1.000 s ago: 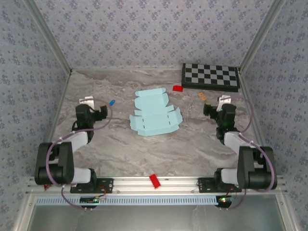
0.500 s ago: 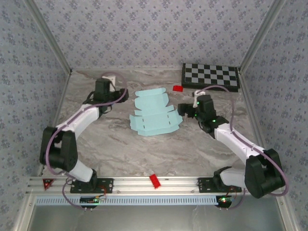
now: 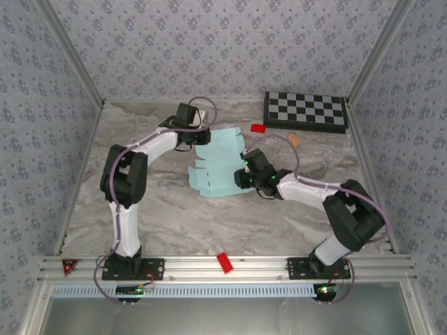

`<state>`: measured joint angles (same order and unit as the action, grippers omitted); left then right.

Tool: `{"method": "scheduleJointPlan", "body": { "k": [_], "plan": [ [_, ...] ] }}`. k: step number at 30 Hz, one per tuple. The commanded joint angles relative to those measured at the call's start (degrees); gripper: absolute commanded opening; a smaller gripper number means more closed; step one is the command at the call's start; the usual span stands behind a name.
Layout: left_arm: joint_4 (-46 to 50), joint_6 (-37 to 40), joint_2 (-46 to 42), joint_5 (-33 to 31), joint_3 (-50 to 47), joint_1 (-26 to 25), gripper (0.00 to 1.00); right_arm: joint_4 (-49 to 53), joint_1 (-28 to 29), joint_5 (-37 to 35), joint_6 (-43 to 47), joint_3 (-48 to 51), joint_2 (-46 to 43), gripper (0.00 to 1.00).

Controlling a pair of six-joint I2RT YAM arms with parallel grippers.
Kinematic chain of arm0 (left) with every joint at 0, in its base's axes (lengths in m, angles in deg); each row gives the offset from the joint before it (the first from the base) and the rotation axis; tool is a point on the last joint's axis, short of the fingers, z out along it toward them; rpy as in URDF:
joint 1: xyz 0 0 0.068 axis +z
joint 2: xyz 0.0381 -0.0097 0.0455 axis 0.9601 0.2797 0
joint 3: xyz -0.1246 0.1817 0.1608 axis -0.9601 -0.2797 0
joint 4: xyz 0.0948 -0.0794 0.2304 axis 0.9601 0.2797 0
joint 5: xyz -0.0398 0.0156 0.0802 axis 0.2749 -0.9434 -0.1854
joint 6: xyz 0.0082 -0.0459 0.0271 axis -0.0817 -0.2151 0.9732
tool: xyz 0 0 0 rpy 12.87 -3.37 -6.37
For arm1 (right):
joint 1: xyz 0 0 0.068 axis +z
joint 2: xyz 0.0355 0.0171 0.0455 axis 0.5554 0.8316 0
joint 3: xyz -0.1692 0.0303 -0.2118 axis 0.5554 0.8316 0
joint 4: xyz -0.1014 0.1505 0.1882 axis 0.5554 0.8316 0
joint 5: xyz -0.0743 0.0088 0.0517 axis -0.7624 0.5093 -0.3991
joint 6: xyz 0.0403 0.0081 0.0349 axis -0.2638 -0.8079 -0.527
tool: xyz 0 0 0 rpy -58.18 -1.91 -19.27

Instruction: Fold the paper box

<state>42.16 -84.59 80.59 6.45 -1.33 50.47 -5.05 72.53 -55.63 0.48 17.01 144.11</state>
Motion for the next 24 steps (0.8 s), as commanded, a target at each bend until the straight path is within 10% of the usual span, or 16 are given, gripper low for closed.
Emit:
{"method": "scheduleJointPlan", "body": {
  "k": [1,24],
  "plan": [
    [3.7,0.2,3.1,2.4,4.1,-0.5,0.01,-2.0,0.3,2.5,-3.8,-1.5,3.5,0.18],
    [9.2,-0.7,-1.7,-2.2,-10.0,-3.5,0.00,6.8,-0.3,-1.4,-5.4,-0.6,6.2,0.08]
  ]
}}
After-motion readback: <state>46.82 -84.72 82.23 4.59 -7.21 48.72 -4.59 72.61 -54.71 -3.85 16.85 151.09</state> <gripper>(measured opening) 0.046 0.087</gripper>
